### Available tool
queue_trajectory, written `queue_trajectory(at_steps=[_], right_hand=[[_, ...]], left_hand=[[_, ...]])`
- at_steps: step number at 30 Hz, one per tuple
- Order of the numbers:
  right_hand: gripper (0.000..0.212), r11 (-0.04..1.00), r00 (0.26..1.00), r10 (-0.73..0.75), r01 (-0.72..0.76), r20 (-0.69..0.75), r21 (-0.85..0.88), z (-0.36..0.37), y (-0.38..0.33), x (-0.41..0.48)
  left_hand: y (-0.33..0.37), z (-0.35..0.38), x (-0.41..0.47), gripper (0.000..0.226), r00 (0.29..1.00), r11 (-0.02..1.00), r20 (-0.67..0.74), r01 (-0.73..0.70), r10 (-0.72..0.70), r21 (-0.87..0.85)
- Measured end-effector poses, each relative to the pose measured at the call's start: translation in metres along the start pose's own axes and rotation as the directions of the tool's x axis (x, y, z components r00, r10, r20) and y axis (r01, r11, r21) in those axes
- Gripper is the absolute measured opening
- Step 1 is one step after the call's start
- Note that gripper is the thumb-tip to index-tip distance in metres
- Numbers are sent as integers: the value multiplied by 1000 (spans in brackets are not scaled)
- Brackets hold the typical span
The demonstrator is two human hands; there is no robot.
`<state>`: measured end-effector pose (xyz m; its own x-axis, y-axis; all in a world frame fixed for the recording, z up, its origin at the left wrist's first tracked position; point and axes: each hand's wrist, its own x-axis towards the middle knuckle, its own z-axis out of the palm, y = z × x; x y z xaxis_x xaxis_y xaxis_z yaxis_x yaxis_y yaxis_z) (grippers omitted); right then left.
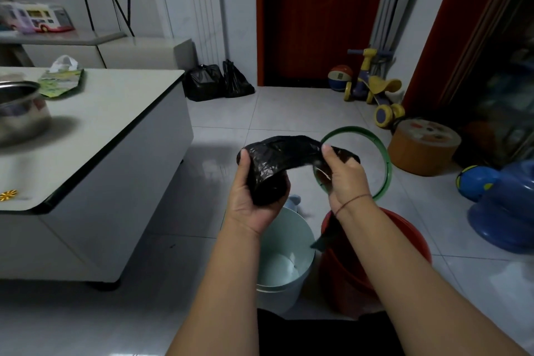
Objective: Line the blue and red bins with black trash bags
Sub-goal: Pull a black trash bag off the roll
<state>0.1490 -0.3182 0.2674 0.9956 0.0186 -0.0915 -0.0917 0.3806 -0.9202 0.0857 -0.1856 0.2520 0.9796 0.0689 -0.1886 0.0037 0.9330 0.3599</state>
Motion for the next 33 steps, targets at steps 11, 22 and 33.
queue_trajectory(at_steps=[11,22,33], right_hand=[[19,982,966,-47,92,253,-167,30,17,-35],[14,999,989,-31,29,-145,-15,-11,3,12],[23,996,966,51,-32,254,-79,27,16,-31]], left_hand=[[-9,5,-3,52,998,993,-37,49,-45,111],[2,-3,-5,49,1000,997,29,-2,4,-80],[-6,6,-3,55,992,945,-83,-64,96,322]])
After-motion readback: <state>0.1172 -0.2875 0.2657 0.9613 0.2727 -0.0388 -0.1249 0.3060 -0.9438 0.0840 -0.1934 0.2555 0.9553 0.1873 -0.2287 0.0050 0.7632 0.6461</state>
